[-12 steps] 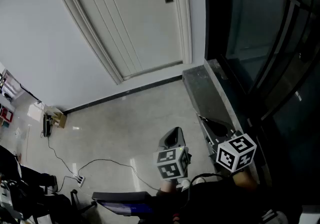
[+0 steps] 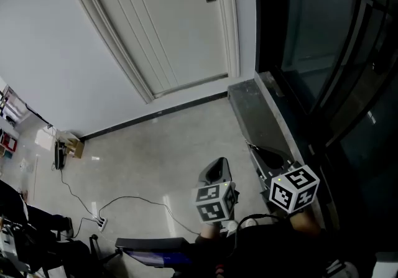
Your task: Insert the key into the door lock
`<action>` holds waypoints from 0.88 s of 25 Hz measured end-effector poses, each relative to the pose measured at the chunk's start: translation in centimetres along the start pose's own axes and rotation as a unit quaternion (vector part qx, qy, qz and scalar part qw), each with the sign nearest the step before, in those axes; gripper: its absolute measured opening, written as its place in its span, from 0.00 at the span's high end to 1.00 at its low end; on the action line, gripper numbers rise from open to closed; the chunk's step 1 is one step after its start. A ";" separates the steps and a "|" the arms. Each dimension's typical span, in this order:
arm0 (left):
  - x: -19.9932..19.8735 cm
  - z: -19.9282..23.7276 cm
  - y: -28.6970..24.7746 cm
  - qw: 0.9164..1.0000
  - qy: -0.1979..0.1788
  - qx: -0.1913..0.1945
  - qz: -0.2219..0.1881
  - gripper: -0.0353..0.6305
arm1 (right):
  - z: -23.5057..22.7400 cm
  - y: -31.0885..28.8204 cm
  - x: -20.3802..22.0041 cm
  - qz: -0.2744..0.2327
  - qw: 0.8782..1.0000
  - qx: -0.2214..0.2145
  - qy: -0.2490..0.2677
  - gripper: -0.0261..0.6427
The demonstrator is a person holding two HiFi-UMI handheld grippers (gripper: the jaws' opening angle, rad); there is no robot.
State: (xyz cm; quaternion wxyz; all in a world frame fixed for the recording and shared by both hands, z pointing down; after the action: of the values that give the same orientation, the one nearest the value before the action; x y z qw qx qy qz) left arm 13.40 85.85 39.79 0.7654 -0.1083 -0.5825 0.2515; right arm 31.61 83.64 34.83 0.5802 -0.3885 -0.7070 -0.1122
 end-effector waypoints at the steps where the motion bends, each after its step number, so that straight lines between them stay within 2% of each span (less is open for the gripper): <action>1: 0.1 0.1 0.1 1.000 0.000 -0.001 0.001 0.95 | 0.1 0.0 0.1 0.001 1.000 0.001 -0.001 0.94; 12: 1.3 3.2 1.9 1.000 0.025 -0.007 0.015 0.95 | 1.8 -1.4 0.5 0.007 1.000 0.016 0.016 0.94; 18: 1.8 5.3 1.0 0.999 0.040 -0.010 0.027 0.95 | 2.0 -3.4 0.7 0.008 0.999 0.022 0.022 0.94; 22: 0.8 6.9 -1.2 0.999 0.044 -0.016 0.026 0.95 | 0.8 -6.0 0.2 0.009 0.999 0.021 0.023 0.94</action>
State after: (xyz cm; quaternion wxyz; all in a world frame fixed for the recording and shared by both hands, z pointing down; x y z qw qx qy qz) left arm 7.36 84.39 43.07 0.7817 -0.1462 -0.5492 0.2568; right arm 26.95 80.21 36.48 0.6051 -0.3800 -0.6923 -0.1009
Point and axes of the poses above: the fingertips, and each gripper's own axes: y backward along the fingers, z to its left, x out of its underside, the point moved 10 cm from there along y, backward along the fingers, and after that the axes turned 4 degrees about z, right-handed, at the moved point
